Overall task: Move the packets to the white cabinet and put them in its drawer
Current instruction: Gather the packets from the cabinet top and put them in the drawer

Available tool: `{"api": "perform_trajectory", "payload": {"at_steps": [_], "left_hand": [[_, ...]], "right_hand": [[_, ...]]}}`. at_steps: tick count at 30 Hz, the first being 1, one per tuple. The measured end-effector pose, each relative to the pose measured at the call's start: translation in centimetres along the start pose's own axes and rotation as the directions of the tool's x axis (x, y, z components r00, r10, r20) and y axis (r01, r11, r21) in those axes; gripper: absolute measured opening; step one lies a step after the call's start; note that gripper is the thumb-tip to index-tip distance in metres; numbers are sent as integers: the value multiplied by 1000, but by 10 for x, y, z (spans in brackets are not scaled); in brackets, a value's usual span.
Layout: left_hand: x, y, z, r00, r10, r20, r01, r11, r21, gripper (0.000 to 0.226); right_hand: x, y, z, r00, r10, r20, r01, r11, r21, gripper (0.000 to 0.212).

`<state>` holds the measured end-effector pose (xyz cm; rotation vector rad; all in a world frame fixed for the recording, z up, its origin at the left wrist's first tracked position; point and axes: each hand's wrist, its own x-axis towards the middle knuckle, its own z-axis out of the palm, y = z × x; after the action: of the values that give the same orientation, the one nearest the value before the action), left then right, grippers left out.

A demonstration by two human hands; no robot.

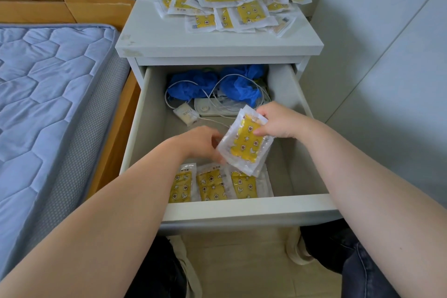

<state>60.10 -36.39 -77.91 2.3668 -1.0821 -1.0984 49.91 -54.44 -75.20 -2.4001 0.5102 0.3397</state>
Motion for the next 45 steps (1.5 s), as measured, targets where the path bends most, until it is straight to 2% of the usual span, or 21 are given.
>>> {"api": "perform_trajectory", "payload": {"at_steps": [2, 4, 9, 12, 16, 22, 26, 29, 33, 35, 40, 45], "left_hand": [[4, -8, 4, 996, -64, 66, 52, 983, 175, 63], [10, -14, 10, 987, -129, 95, 99, 956, 275, 69], [16, -11, 21, 974, -180, 140, 89, 866, 493, 68], [17, -10, 24, 972, -181, 153, 75, 847, 527, 61], [19, -8, 30, 976, -116, 182, 1, 845, 535, 68], [24, -6, 33, 975, -37, 220, -87, 845, 528, 67], [23, -7, 28, 991, -15, 135, -47, 893, 448, 67], [21, -4, 21, 999, 48, 19, -52, 915, 400, 56], [10, 10, 9, 982, 107, -156, -48, 939, 340, 45], [0, 18, 0, 960, 133, -245, -48, 945, 323, 46], [-20, 44, -33, 872, 197, -449, -97, 967, 235, 42], [-27, 76, -78, 740, 291, -606, -167, 953, 254, 40]], "right_hand": [[-5, 2, -4, 995, 46, 86, -31, 985, -169, 13], [-6, 5, 2, 967, 123, 222, -36, 934, -357, 11], [-4, 12, 38, 859, 353, 372, 26, 695, -718, 29], [-2, 14, 50, 803, 438, 404, 39, 638, -769, 35], [-1, 12, 51, 827, 405, 389, 25, 665, -746, 61], [1, 12, 50, 795, 434, 423, 49, 650, -758, 76], [2, 15, 50, 883, 338, 327, -33, 737, -675, 67], [4, 17, 49, 948, 231, 219, -45, 779, -625, 51], [-2, 10, 34, 997, 64, -31, -71, 872, -485, 42], [-8, 2, 22, 989, -24, -145, -42, 899, -435, 38], [-26, -21, -18, 935, -179, -306, 43, 914, -403, 30], [-26, -43, -65, 860, -253, -444, 100, 936, -338, 26]]}}
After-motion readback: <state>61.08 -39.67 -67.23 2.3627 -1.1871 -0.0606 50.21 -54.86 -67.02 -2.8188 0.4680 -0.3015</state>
